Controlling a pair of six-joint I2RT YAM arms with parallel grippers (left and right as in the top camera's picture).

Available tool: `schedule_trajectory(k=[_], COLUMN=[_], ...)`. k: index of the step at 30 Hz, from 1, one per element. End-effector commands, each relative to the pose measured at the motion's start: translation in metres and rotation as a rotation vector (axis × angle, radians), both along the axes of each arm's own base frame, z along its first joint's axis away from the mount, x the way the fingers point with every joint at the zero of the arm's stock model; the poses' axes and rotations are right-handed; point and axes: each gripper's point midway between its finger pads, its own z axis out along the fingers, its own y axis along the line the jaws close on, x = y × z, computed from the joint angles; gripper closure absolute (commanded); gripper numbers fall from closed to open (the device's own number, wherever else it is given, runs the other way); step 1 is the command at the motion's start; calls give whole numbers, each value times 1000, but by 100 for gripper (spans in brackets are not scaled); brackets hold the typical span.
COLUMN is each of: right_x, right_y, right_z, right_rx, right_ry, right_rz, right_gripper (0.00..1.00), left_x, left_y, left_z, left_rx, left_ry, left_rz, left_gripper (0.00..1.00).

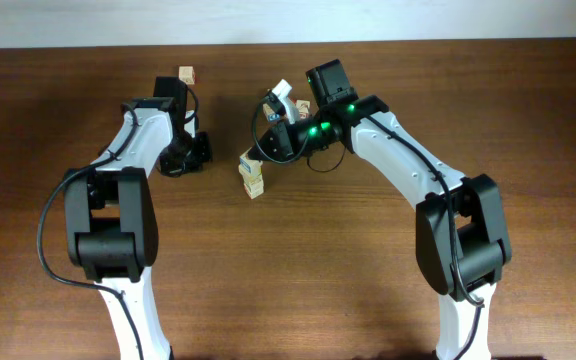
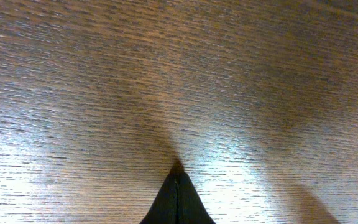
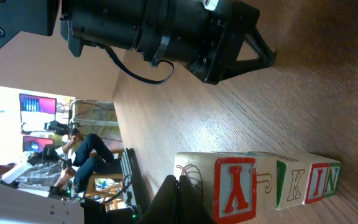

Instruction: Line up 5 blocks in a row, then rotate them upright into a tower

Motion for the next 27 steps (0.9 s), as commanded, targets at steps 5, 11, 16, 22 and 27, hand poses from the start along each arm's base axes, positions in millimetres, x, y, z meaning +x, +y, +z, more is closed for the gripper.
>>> schedule_trajectory(k=[5,11,16,22,27], right_x=[0,-1,-3,-4,-7], right_y=[-2,-2,-1,0,3], right_z=[-10,-2,5,10,17], right_rx=[-55,-48,-30,-21,14], right_ry=[20,31,53,92,123], right_rz=[-26,-37,-37,-53,-42], right_gripper=[96,96,96,96,96], left_x=[5,5,5,5,5], left_y=[3,3,3,3,3], left_z=[8,8,8,8,8], left_rx=[10,10,10,10,10], left_ry=[-21,-21,-21,-21,-21], left_rz=[8,8,8,8,9], left_gripper=[100,100,100,100,100])
